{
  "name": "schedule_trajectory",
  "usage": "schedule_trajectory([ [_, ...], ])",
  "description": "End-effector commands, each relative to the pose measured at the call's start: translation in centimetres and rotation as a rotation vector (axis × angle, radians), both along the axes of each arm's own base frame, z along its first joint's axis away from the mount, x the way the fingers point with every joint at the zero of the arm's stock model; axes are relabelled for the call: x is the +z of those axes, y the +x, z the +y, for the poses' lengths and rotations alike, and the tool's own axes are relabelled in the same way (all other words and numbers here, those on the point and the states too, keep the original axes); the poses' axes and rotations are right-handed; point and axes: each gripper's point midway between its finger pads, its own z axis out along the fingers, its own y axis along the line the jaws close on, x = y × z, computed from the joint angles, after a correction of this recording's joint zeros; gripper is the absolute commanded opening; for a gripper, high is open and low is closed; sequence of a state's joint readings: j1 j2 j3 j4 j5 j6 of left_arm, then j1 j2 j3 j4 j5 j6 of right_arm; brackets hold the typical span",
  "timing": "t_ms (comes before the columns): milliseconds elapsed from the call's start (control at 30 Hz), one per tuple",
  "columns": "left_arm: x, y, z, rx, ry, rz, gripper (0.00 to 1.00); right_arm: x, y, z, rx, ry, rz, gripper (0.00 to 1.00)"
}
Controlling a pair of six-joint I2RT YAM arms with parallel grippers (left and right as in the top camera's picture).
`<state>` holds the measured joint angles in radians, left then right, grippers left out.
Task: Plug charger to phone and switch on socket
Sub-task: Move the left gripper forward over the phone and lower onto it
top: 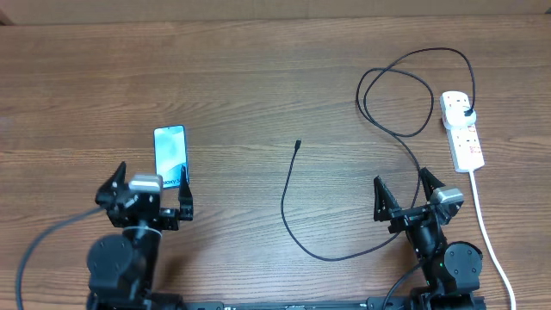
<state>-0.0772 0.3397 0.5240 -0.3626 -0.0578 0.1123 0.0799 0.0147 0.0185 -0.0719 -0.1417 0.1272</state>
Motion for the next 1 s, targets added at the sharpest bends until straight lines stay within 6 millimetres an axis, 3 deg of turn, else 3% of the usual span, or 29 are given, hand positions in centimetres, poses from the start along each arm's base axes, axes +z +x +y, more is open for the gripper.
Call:
schedule_trajectory([
  [0,3.6,0.5,-0.9,-0.037,-0.052,0.039,1.0,-0.2,0.0,0.0,-0.001,-0.001,-0.002,1.0],
  [167,5.0,1.6,-1.7,-0.061,-0.101,0.21,1.0,-0.2,0.0,0.0,-0.001,-0.001,-0.002,1.0],
  [300,4.3,2.6,-2.5,-0.088,-0.106,0.411,0.99,-0.2,0.0,0.0,-0.001,-0.001,-0.002,1.0],
  [433,2.1,3.7,-4.0,-0.149,-0.139,0.652,0.99,-0.2,0.0,0.0,-0.001,-0.001,-0.002,1.0],
  [467,0.8,4.3,-4.7,-0.175,-0.16,0.734,1.0,-0.2,0.0,0.0,-0.001,-0.001,-0.002,1.0],
  [633,-2.9,5.7,-7.1,-0.277,-0.245,0.894,1.0,-0.2,0.0,0.0,-0.001,-0.001,-0.002,1.0],
  [800,-6.7,7.5,-7.7,-0.281,-0.273,1.019,1.0,-0.2,0.0,0.0,-0.001,-0.001,-0.002,1.0],
  [967,-9.2,9.6,-7.6,-0.223,-0.313,1.058,1.0,-0.2,0.0,0.0,-0.001,-0.001,-0.002,1.0],
])
